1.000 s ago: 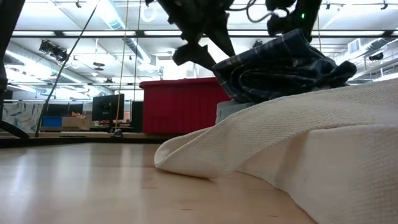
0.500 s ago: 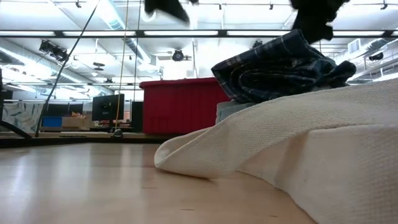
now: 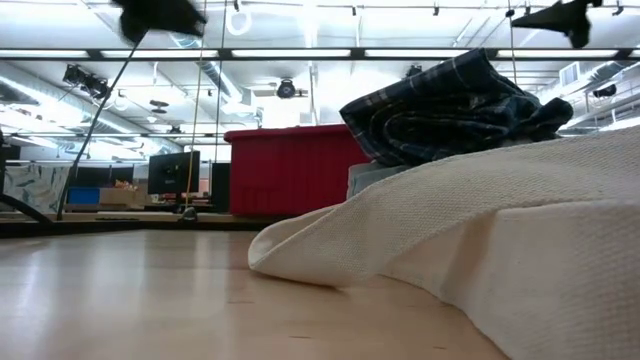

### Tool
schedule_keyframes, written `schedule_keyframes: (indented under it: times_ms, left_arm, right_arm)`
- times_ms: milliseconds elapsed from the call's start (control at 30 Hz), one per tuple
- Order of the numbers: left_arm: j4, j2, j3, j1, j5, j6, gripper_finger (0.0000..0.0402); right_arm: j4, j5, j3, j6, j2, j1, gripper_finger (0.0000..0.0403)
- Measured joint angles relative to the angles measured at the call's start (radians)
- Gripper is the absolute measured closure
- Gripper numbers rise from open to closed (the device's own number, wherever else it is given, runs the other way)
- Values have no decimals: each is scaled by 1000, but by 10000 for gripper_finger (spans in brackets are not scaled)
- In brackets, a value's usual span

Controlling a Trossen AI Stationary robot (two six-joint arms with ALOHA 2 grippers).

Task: Fold laundry
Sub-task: Put the blue polo shirt into the red organizer bin

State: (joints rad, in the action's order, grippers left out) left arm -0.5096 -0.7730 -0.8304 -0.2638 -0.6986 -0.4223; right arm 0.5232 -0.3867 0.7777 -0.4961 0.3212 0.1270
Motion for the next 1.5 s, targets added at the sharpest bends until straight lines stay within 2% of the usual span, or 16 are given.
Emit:
schedule_keyframes:
  times_ms: [267,433,533,800,900,1067,1267,1400,1500]
  left_arm:
    - [300,313,387,120,17,-8,330]
    - [414,451,543,183,73,-53,385]
    - [413,521,606,207,77,-95,396]
    - [394,647,726,235,82,-259,398]
    - [371,675,760,235,83,-356,398]
    - [370,678,760,231,84,-394,399]
    - [367,675,759,231,91,-385,394]
    - [363,675,759,231,100,-227,387]
    - [365,674,759,231,101,-196,385]
  right_arm:
    - [-6,-14,-78,-84,-175,0,175]
    - [-158,-6,-218,-138,-255,0,193]
    - [-290,3,-341,-169,-294,0,200]
    - [-552,41,-597,-288,-318,0,210]
    - [-611,64,-656,-326,-317,0,211]
    - [-663,125,-724,-397,-317,-1,218]
    - [-661,148,-771,-500,-316,-1,231]
    - [-656,105,-770,-503,-317,-1,233]
    - [-657,72,-770,-498,-317,0,233]
